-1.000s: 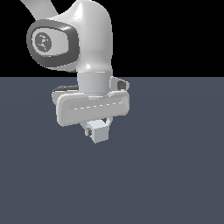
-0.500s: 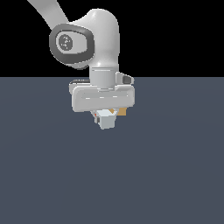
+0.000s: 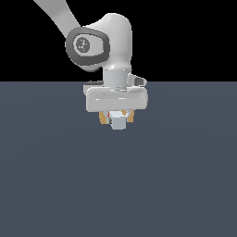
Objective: Insert the peg into the horizontal hole in a box.
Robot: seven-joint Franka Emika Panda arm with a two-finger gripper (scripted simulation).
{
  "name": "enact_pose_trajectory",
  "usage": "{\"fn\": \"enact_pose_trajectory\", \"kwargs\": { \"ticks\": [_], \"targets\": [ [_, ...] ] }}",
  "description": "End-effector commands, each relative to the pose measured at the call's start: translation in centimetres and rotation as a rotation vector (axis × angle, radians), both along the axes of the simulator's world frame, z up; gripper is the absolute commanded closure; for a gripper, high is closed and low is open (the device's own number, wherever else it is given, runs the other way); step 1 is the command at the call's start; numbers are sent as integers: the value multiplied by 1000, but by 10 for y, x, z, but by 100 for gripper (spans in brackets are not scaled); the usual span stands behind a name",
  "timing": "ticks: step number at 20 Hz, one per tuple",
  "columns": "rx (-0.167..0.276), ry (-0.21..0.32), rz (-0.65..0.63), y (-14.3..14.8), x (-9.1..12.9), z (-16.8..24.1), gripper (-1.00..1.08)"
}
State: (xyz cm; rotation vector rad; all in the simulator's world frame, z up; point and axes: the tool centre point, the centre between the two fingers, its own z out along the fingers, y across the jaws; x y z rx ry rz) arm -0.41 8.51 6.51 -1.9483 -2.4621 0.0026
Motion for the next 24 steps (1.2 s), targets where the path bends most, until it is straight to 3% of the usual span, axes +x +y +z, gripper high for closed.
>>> {"fn": "enact_pose_trajectory", "kwargs": {
  "ticks": [1,24],
  "targets": [
    [0,-3,-16,4,4,2,108],
    [1,-2,-16,11,3,2,108]
  ]
}}
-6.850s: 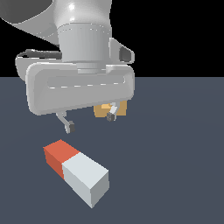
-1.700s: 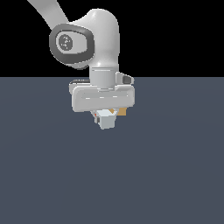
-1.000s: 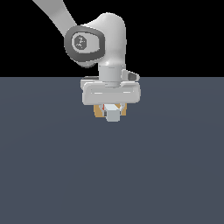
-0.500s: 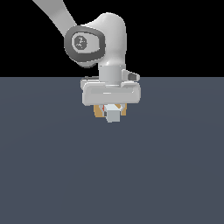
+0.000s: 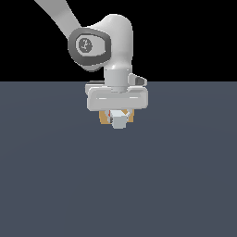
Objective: Insert the peg into the horizontal hole in a box.
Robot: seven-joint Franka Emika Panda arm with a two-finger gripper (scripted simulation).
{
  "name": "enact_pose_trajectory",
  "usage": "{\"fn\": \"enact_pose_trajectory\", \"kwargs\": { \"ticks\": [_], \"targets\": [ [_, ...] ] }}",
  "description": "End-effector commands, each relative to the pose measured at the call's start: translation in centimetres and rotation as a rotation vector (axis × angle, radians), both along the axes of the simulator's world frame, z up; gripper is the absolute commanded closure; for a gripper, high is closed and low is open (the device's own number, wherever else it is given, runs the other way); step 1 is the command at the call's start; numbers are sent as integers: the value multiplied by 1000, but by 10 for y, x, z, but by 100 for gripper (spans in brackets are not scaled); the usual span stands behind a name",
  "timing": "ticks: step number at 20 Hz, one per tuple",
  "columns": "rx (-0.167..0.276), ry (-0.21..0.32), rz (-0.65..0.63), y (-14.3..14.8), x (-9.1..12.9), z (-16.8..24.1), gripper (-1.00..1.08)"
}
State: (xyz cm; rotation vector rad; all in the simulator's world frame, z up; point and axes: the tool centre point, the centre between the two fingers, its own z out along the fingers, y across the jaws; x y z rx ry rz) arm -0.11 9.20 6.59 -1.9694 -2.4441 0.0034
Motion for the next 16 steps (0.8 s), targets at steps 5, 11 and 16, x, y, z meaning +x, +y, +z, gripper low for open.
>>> {"fn": "enact_pose_trajectory", "kwargs": {
  "ticks": [5,11,16],
  "targets": [
    [1,-4,2,32,-7,2,108],
    [2,-5,2,72,-15,3,108],
    [2,-6,2,83,-18,3,108]
  ]
}}
